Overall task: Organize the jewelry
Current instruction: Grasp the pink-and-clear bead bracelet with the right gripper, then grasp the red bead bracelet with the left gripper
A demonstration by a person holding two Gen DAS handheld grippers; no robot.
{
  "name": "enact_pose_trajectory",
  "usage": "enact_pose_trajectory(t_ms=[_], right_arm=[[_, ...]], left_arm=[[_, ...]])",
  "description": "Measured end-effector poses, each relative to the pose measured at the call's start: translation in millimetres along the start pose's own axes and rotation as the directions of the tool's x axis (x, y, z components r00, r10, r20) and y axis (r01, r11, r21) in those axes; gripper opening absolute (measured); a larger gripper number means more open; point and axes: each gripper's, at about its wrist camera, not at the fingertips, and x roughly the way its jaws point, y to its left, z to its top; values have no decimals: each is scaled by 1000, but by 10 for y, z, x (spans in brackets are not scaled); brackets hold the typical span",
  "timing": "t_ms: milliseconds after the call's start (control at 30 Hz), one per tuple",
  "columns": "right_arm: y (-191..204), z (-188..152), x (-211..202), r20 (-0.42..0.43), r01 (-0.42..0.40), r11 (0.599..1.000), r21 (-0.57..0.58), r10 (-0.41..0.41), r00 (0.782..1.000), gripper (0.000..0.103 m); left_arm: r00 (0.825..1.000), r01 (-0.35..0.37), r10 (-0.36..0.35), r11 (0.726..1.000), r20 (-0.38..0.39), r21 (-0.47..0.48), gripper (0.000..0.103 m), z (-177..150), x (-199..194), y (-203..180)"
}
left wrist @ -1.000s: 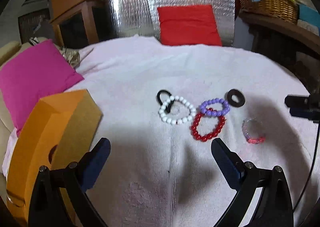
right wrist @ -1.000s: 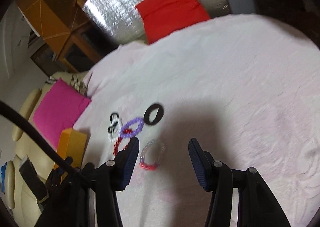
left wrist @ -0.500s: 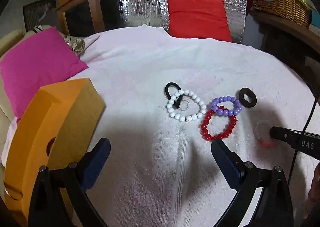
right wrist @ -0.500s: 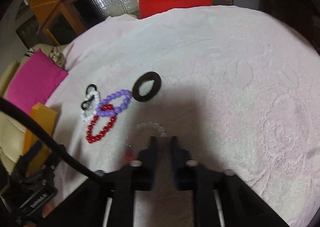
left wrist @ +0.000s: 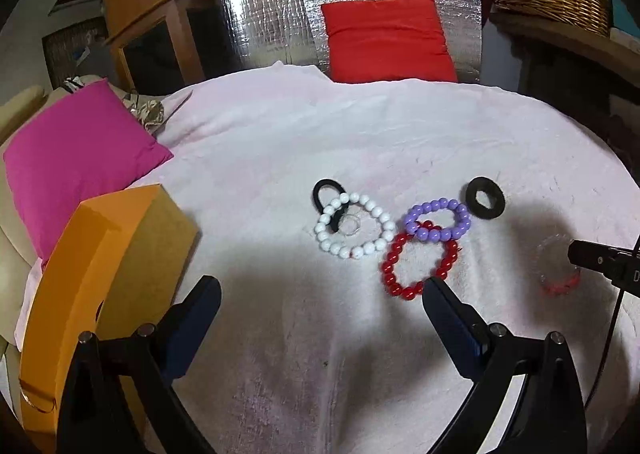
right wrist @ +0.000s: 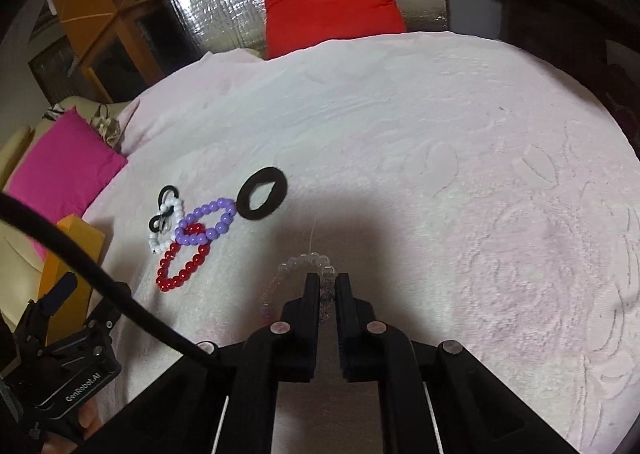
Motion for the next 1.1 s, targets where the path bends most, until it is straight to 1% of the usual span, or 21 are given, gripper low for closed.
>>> enact_pose_trajectory(t_ms=[233,467,567,633,667,733,767,833,867,933,1100], right_arm=[[-60,26,-76,16,2,1000,13,-2,1000,8],[-168,31,-112,20,5,999,37,-6,1000,8],[-205,30,-115,17,5,999,48,-6,1000,8],[-224,29,-121,17,3,998,58,-4,1000,8],[-230,32,-122,17,1,998,63,-2,1000,8],[-226,36,-118,17,0,997,72,-1,1000,9],[-223,41,-117,15,-4,997,76,3,1000,8],[-221,48,-109,12,-14,997,82,13,1000,8],[-216,53,-103,10,-16,996,83,15,1000,8],[-208,64,-95,10,-23,996,85,23,1000,8],[-194,72,-73,9,-31,995,92,30,1000,8]], left_arm=[[1000,13,-13,1000,8,10,100,60,27,-135],[1000,29,-29,1000,-2,6,100,96,85,-221],[999,50,-50,999,-19,-1,100,102,128,-242],[996,79,-79,997,-42,-6,100,97,182,-256],[992,108,-109,994,-60,-12,100,91,214,-254],[978,177,-180,983,-101,-41,100,86,290,-208],[973,197,-202,979,-112,-54,100,83,316,-182],[956,250,-258,965,-138,-79,100,72,379,-124],[951,265,-275,961,-144,-82,100,67,398,-108],[947,276,-285,958,-148,-81,100,59,430,-78],[955,251,-262,964,-142,-88,100,74,527,-73]])
